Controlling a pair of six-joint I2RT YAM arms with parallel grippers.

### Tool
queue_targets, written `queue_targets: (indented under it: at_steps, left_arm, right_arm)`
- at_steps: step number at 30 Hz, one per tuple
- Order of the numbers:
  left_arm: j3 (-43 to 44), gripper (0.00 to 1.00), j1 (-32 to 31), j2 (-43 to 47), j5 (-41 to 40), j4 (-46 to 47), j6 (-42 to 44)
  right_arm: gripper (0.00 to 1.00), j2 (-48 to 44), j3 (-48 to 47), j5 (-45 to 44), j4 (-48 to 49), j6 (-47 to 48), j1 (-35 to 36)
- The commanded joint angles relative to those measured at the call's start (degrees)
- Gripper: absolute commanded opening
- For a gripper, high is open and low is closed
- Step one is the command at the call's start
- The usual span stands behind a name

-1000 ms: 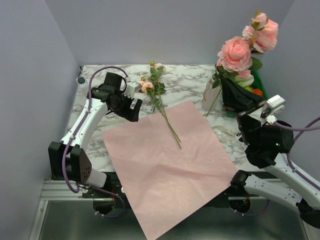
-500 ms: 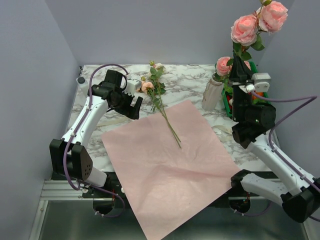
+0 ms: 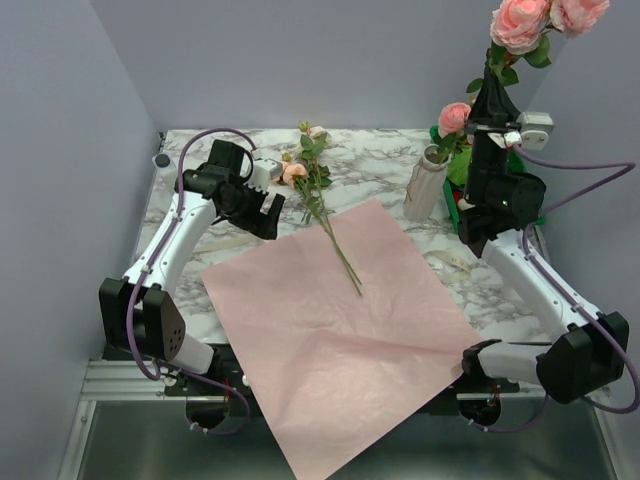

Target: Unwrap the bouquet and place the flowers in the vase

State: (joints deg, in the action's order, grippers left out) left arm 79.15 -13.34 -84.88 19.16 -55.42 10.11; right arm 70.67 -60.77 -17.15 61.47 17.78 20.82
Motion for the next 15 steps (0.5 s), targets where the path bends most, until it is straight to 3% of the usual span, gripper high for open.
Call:
queue_targets:
  at_steps: [1,9,15]
  left_arm:
    - [-0.9,0.99,0.5,0.3,1.5,-0.4,1.1]
    - [-1.4,0.99,1.0,0.7,1.1,-0.6,2.0]
    - [-1.7,0.99,1.5,1.0,1.1,-0.6,2.2]
  right_arm:
    - [0.01,3.3,-3.8,0.3,6.1,-2.0,-1.1]
    - [0.01,10.2,-9.1,0.6,5.3,0.8,-1.7]
    - [0.01,13.9,-7.6,1.5,3.0,1.4,-2.7]
